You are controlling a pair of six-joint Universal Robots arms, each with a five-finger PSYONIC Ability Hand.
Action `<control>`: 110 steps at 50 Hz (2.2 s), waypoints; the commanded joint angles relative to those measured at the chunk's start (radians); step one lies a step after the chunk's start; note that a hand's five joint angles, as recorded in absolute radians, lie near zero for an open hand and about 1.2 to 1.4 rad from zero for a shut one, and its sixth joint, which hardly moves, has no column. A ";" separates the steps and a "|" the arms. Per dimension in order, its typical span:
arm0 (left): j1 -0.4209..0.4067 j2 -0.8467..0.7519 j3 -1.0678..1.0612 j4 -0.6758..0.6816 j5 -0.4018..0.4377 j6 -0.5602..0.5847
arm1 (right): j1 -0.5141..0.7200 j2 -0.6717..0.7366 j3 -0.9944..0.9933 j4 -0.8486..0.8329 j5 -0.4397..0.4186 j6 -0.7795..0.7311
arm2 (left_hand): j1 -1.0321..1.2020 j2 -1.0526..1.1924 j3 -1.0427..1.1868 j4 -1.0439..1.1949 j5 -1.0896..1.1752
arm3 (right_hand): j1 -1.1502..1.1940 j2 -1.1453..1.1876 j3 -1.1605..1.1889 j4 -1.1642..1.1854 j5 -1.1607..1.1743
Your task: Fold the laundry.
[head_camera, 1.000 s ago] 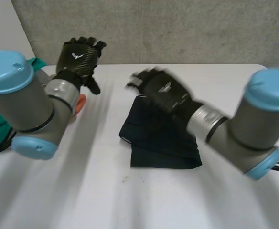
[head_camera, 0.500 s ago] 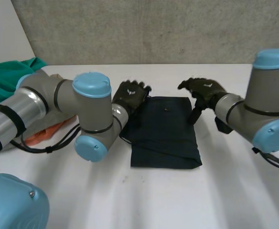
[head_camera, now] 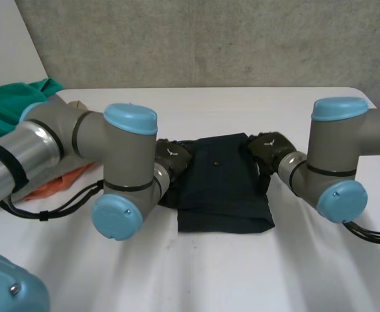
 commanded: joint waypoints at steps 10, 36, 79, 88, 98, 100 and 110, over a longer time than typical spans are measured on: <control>0.012 0.233 -0.098 0.226 0.108 -0.020 | -0.050 -0.374 0.479 -0.254 0.031 0.282 | 0.008 -0.001 -0.010 -0.001 -0.015 | 0.026 -0.022 -0.038 -0.064 -0.067; 0.107 0.370 -0.266 0.142 0.579 -0.080 | -0.042 -0.161 0.530 -0.431 -0.121 0.396 | 0.023 0.013 0.005 0.014 0.000 | 0.174 0.126 0.110 0.084 0.081; 0.115 0.393 -0.237 0.166 0.576 -0.087 | -0.377 0.260 -0.353 -0.311 0.030 0.345 | 0.026 0.016 0.007 0.017 0.003 | 1.248 1.199 1.184 1.158 1.155; 0.113 0.383 -0.220 0.168 0.576 -0.095 | -0.507 0.530 -0.840 -0.113 0.018 0.284 | 0.028 0.019 0.010 0.020 0.006 | 1.248 1.199 1.184 1.158 1.155; 0.113 0.376 -0.222 0.168 0.574 -0.093 | -0.572 0.541 -0.877 -0.118 -0.029 0.136 | 0.031 0.022 0.013 0.023 0.009 | 1.248 1.199 1.184 1.158 1.155; 0.113 0.370 -0.220 0.168 0.574 -0.093 | -0.572 0.548 -0.880 -0.122 0.003 0.081 | 0.031 0.022 0.013 0.023 0.009 | 0.827 0.779 0.764 0.738 0.735; 0.112 0.365 -0.230 0.166 0.574 -0.093 | -0.587 0.571 -0.874 -0.286 0.162 -0.212 | 0.031 0.022 0.013 0.023 0.009 | 0.026 -0.022 -0.038 -0.064 -0.067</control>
